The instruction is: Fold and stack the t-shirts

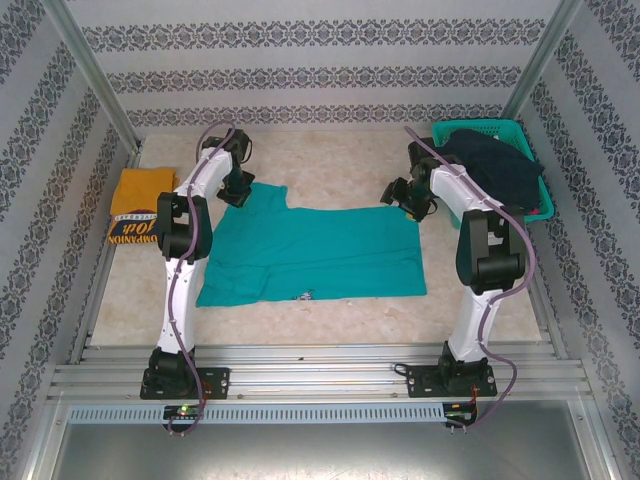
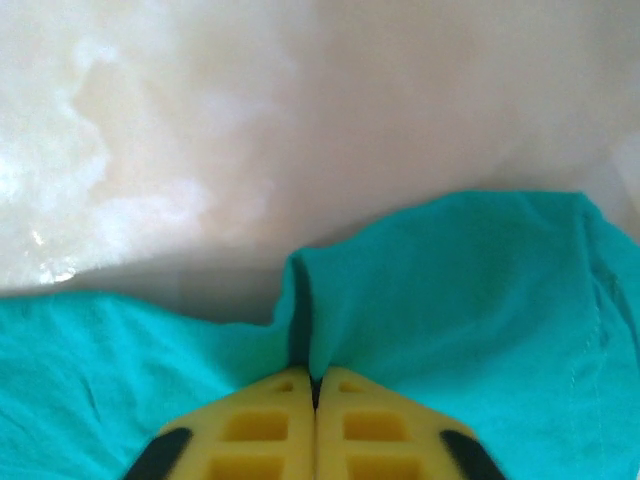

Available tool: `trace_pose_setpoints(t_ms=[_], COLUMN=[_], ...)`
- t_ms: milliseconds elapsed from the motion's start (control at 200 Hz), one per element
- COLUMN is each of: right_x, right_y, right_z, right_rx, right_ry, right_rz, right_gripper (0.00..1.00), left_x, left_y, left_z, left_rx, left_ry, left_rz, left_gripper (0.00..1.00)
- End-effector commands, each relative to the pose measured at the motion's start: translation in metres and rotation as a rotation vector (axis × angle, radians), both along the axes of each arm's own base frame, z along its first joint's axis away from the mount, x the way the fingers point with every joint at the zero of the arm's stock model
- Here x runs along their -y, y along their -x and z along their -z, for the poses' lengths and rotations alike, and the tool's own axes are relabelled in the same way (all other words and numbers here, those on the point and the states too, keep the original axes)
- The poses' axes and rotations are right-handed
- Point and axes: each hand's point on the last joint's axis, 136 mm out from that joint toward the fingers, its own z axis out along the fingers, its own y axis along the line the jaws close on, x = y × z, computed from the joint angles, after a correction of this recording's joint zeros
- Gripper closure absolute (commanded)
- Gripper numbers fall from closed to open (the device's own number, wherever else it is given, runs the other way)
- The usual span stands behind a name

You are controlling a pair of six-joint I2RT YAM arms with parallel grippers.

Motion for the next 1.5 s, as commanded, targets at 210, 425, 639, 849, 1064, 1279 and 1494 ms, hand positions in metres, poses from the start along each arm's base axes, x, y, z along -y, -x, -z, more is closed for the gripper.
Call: trace_pose_setpoints(t_ms=[210,425,639,849,1064,1279,1494], right_x=[0.007,0.023,0.045,0.049,0.056,0.055,0.056], right_y=[-0.008,-0.014,-0.021,-0.033,-0.041,-0.044,-0.041], right_z=[0.002,0.009,0.027,0.038,0.047,0.057,0.069], right_rx=[-0.042,-0.118,-0.153,-0.162,-0.176,-0.218,-0.256], right_ry=[0.024,0.107,0.161,0.173,0.231,0.239,0.265], right_rz=[0.056,0.159,0.315,0.348,0.314,0.301,0.279], right_gripper=[0.33,0.36,0.49,0.54,0.55,0.58,0.66], left_x=[-0.009,-0.006,-0.004,-0.007,-0.008,-0.009,-0.008], left_y=[-0.008,-0.007,0.004,0.009,0.008,0.009,0.009], left_z=[-0.010,-0.033,-0.035,-0.031,-0.029,-0.026,-0.024], left_rx=[0.009,0.040,0.042,0.029,0.033,0.028,0.027], left_ry=[-0.008,-0.004,-0.002,-0.001,0.005,0.008,0.015], left_rz=[0.012,0.030,0.030,0.024,0.017,0.014,0.013], left_gripper=[1.00,1.00,1.00,1.00,1.00,1.00,1.00])
